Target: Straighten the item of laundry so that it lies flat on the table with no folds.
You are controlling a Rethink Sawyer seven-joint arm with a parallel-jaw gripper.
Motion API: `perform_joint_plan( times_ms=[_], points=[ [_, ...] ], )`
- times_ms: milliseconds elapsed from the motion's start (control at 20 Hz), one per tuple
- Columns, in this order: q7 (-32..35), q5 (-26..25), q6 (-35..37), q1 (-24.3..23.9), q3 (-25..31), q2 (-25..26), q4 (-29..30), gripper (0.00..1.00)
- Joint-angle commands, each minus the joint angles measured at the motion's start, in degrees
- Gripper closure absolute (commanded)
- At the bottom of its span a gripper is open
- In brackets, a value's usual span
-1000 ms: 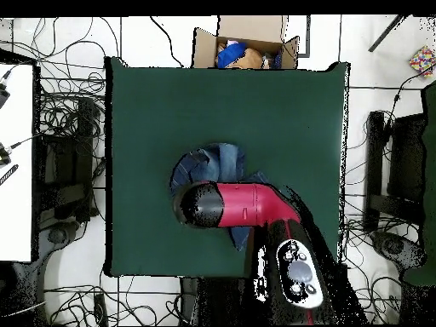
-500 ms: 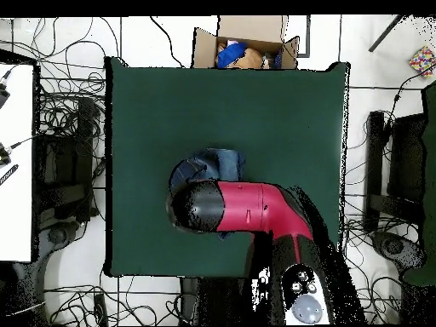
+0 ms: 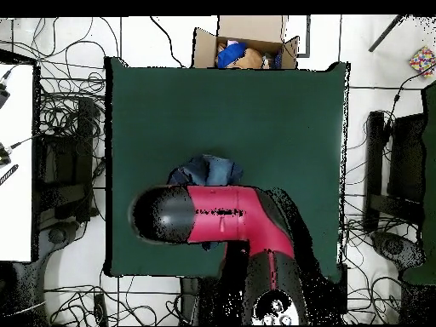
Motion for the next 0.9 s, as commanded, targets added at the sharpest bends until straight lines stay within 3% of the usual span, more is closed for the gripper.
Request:
perform_joint_plan(
  times_ms=[50, 550, 900],
  points=[
    [5.4, 5.6, 11.0, 2.6, 1.0, -11.7, -1.1, 1.0],
    [6.1, 7.4, 16.4, 3.4, 0.3, -15.1, -2.6, 1.0],
    [11.4, 9.4, 23.8, 7.9, -1.9, -24.0, -0.1, 1.0]
  ],
)
